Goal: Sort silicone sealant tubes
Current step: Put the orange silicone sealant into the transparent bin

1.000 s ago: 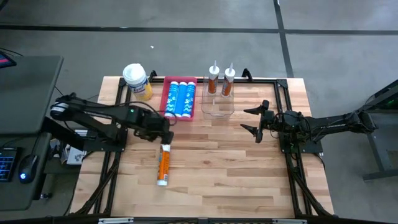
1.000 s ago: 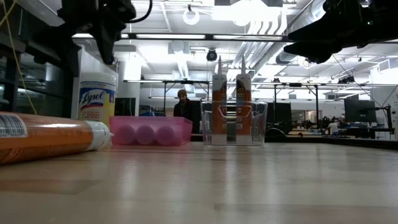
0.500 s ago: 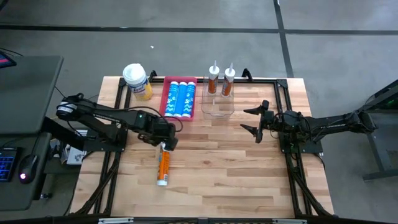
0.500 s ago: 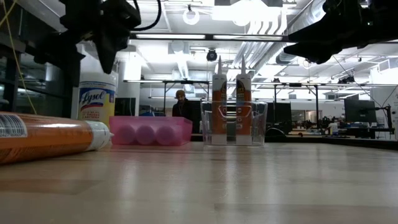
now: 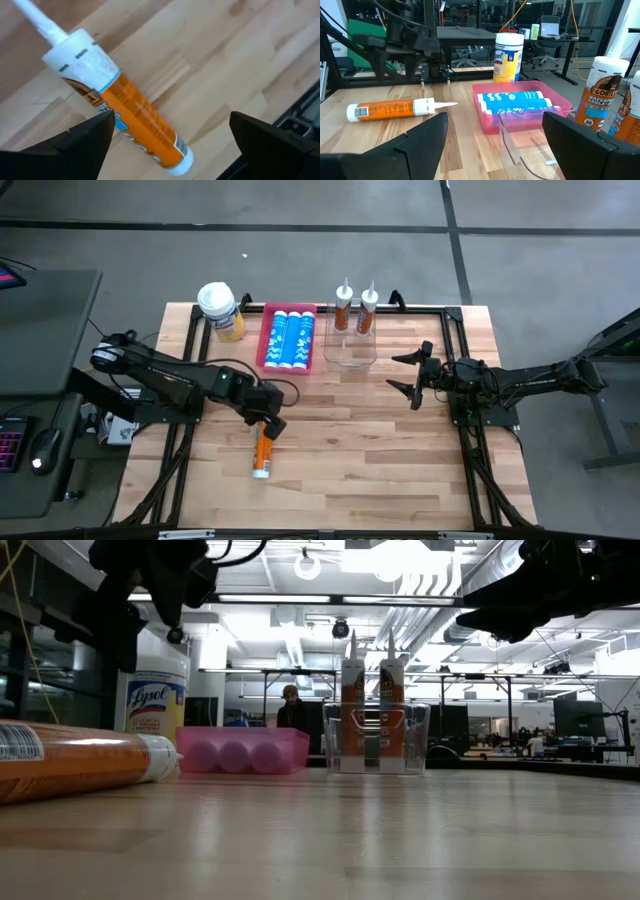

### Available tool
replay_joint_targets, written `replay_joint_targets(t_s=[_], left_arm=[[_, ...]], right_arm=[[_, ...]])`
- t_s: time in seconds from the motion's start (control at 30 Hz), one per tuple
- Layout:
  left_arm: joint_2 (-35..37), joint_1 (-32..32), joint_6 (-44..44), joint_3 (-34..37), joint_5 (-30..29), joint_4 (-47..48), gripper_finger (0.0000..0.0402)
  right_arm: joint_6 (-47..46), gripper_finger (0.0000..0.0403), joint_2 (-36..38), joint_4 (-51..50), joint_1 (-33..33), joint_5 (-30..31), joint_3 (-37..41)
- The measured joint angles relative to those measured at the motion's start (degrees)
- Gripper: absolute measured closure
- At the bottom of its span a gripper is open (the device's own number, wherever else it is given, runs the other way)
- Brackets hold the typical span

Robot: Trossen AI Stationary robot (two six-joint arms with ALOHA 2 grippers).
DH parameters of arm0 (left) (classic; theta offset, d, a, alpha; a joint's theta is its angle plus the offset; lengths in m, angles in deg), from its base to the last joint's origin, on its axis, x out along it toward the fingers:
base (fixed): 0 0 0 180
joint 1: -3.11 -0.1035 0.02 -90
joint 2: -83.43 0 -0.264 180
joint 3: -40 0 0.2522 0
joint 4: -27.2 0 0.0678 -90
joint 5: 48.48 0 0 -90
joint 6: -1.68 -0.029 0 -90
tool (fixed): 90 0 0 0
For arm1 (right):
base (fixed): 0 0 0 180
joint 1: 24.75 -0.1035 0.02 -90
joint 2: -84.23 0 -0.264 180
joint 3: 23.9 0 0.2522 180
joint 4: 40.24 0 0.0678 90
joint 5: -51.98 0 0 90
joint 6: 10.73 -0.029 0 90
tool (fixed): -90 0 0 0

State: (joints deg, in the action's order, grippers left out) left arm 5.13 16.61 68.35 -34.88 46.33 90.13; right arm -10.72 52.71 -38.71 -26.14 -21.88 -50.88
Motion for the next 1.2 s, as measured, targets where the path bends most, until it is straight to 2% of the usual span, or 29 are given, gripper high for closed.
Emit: replay_joint_targets(t_s=[0.13, 0.27, 0.63, 0.9, 1.03, 1.2], left_arm=[[-1.4, 1.4, -0.1, 0.0, 0.8, -2.4, 0.0011], [-2.2, 2.4, 3.6, 0.0, 0.7, -5.3, 0.0011], [-3.3, 2.3, 17.9, 0.0, 3.8, -6.0, 0.0011], [-3.3, 2.3, 29.0, 0.0, 1.0, -5.8, 0.0011], [-5.9, 2.3, 32.0, 0.0, 1.1, -5.9, 0.0011], [-10.4, 2.3, 32.7, 0.1, 5.4, -4.3, 0.0011]], right_arm=[[0.0, 0.0082, 0.0, 0.0, 0.0, 0.0, 0.0], [0.0, 0.0082, 0.0, 0.0, 0.0, 0.0, 0.0], [0.0, 0.0082, 0.0, 0.0, 0.0, 0.0, 0.0], [0.0, 0.0082, 0.0, 0.0, 0.0, 0.0, 0.0], [0.0, 0.0082, 0.0, 0.0, 0.0, 0.0, 0.0], [0.0, 0.0082, 0.0, 0.0, 0.0, 0.0, 0.0]])
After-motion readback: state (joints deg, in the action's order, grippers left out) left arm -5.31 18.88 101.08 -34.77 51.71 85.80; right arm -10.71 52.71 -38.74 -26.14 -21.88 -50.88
